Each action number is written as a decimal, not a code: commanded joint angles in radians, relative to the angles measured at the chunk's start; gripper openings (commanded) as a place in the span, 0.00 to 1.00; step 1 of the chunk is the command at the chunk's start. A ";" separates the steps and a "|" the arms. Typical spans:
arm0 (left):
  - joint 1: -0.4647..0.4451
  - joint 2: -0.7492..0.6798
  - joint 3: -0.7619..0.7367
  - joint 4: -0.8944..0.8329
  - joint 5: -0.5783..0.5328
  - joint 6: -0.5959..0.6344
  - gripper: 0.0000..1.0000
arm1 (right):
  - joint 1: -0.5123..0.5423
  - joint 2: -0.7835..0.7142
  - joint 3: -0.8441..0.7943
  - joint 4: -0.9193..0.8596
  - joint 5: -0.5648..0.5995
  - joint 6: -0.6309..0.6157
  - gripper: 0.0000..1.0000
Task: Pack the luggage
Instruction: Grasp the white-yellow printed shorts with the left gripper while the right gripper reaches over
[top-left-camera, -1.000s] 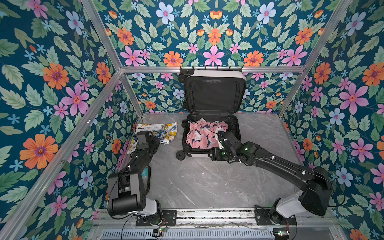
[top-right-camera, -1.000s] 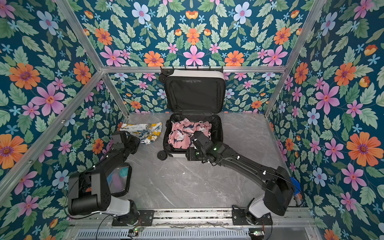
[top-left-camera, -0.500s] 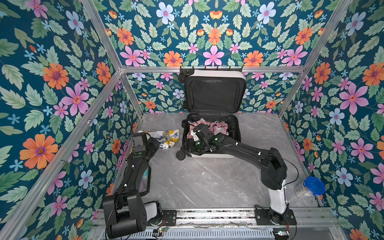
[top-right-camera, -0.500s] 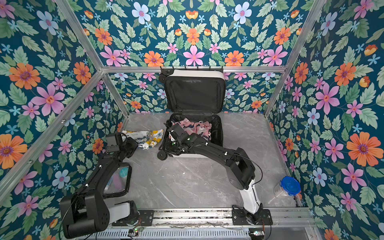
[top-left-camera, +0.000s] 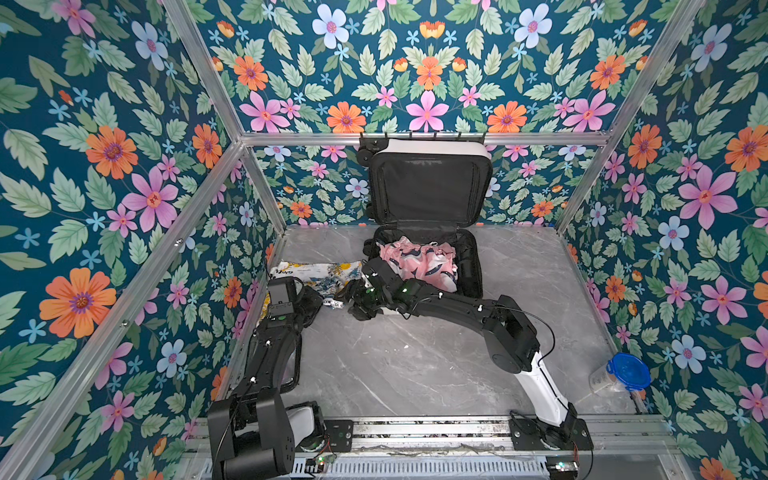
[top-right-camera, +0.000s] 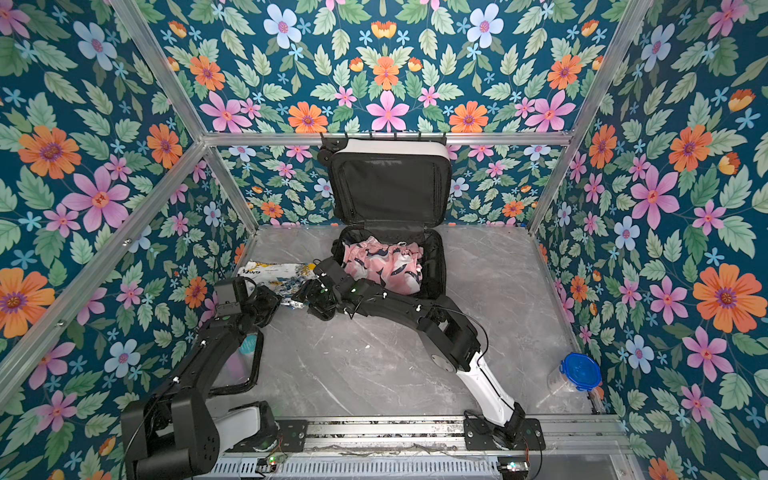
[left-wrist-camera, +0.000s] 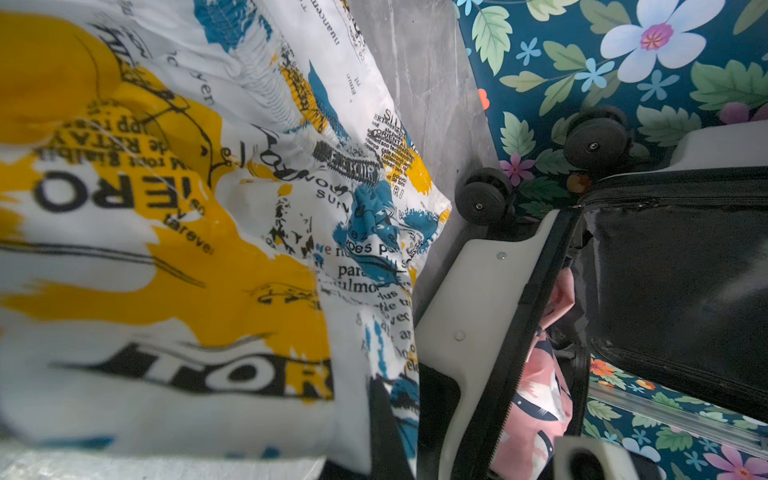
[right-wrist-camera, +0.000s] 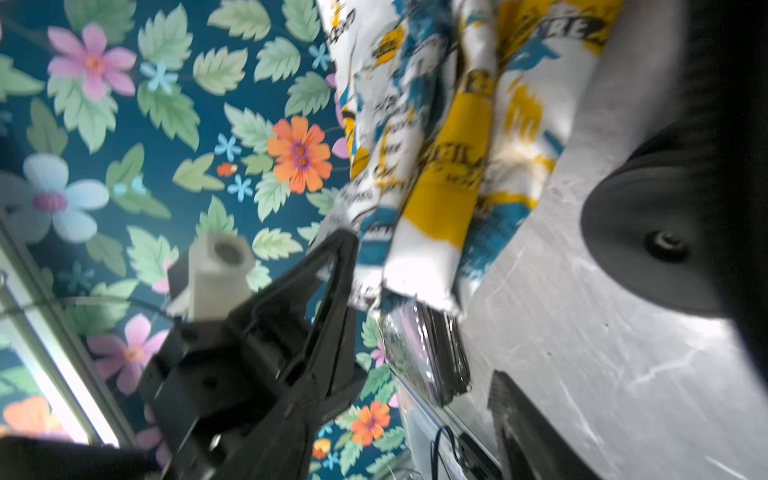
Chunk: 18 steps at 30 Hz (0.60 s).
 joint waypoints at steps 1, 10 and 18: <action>0.000 -0.011 -0.007 0.040 0.026 -0.007 0.00 | 0.000 0.013 -0.010 0.086 0.042 0.086 0.67; 0.000 -0.040 -0.041 0.051 0.051 -0.026 0.00 | 0.004 0.092 0.071 0.121 0.045 0.114 0.68; 0.000 -0.061 -0.052 0.052 0.064 -0.037 0.00 | 0.004 0.152 0.168 0.066 0.054 0.106 0.68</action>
